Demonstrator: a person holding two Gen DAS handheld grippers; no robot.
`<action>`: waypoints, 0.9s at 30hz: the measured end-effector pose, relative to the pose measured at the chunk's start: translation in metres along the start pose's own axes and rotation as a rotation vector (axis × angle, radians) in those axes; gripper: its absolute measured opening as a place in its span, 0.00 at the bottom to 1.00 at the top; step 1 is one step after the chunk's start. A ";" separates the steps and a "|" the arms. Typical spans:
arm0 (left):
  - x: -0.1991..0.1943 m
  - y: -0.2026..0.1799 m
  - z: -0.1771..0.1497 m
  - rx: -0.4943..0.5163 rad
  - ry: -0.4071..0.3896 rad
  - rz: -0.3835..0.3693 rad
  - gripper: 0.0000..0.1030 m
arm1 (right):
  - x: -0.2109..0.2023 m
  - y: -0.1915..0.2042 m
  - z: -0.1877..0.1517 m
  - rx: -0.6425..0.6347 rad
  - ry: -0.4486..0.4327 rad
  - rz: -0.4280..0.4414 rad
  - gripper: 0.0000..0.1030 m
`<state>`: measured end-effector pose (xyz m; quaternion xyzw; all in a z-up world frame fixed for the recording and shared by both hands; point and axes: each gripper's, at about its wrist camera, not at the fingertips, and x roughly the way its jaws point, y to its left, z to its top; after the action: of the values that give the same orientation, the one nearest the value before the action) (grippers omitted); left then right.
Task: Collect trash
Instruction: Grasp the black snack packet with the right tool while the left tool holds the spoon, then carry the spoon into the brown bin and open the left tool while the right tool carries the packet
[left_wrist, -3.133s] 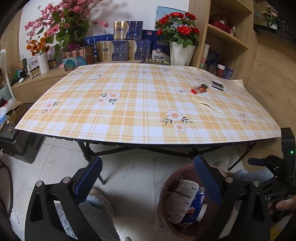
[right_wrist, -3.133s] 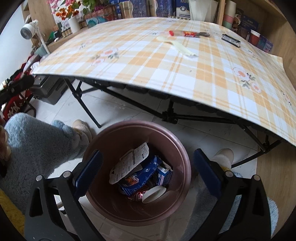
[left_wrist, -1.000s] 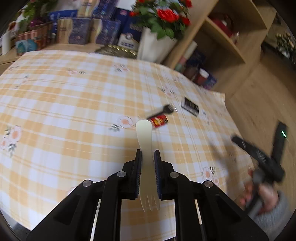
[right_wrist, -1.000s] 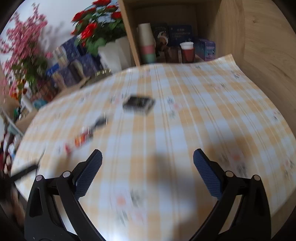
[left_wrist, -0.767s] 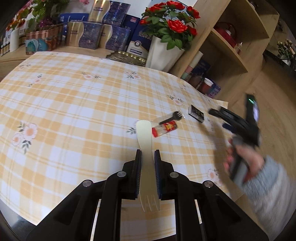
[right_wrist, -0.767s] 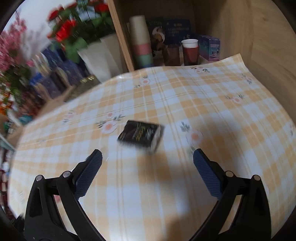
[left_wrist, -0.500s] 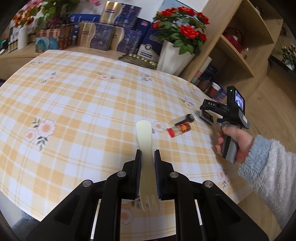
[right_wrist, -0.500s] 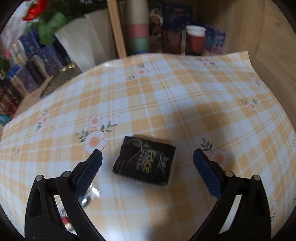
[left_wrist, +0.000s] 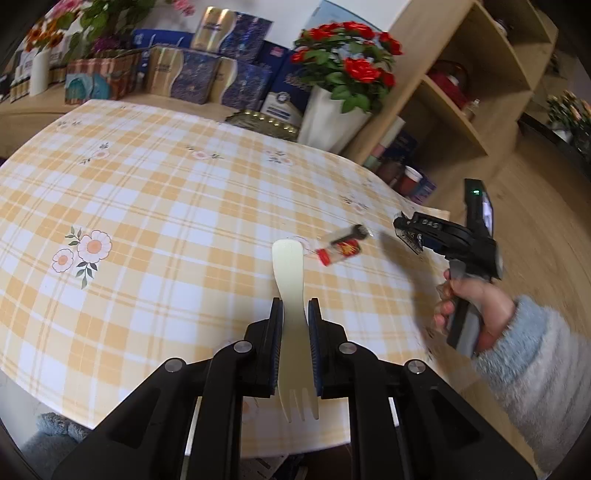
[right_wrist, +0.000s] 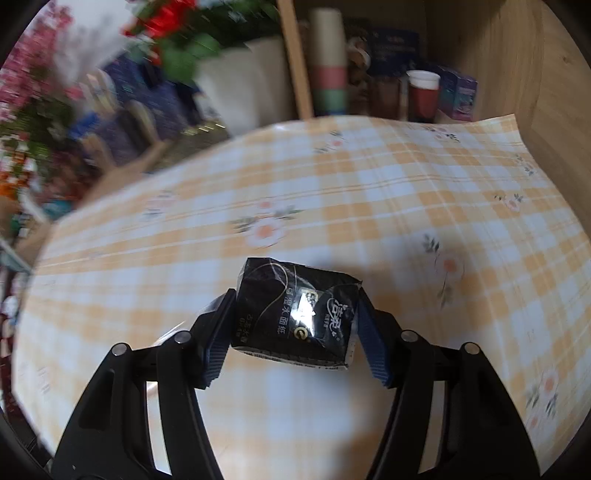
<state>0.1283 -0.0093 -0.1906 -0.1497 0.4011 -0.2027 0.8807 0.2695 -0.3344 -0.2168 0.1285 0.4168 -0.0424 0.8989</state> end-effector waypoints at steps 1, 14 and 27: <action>-0.003 -0.003 -0.002 0.010 0.001 -0.004 0.13 | -0.015 0.002 -0.008 0.002 -0.013 0.040 0.61; -0.060 -0.037 -0.052 0.212 0.038 -0.045 0.13 | -0.156 0.027 -0.128 -0.056 -0.082 0.249 0.61; -0.053 -0.038 -0.136 0.296 0.243 -0.095 0.13 | -0.196 0.032 -0.231 -0.122 -0.027 0.277 0.61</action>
<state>-0.0168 -0.0304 -0.2265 -0.0119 0.4629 -0.3175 0.8275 -0.0220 -0.2480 -0.2048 0.1293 0.3848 0.1059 0.9077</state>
